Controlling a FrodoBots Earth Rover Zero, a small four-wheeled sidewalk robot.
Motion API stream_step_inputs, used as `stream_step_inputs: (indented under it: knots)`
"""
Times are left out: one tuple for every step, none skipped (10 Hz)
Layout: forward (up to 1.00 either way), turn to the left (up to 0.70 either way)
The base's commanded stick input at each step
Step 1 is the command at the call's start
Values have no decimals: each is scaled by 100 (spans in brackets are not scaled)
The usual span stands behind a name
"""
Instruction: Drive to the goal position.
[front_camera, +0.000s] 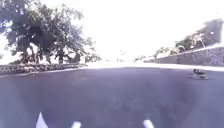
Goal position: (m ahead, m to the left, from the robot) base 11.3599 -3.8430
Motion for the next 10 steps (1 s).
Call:
stream_step_inputs:
  knots:
    - [70,-35]
    - [70,-35]
    - [70,-35]
    - [70,-35]
    - [70,-35]
    - [70,-35]
    - [70,-35]
    - [70,-35]
    - [70,-35]
    - [70,-35]
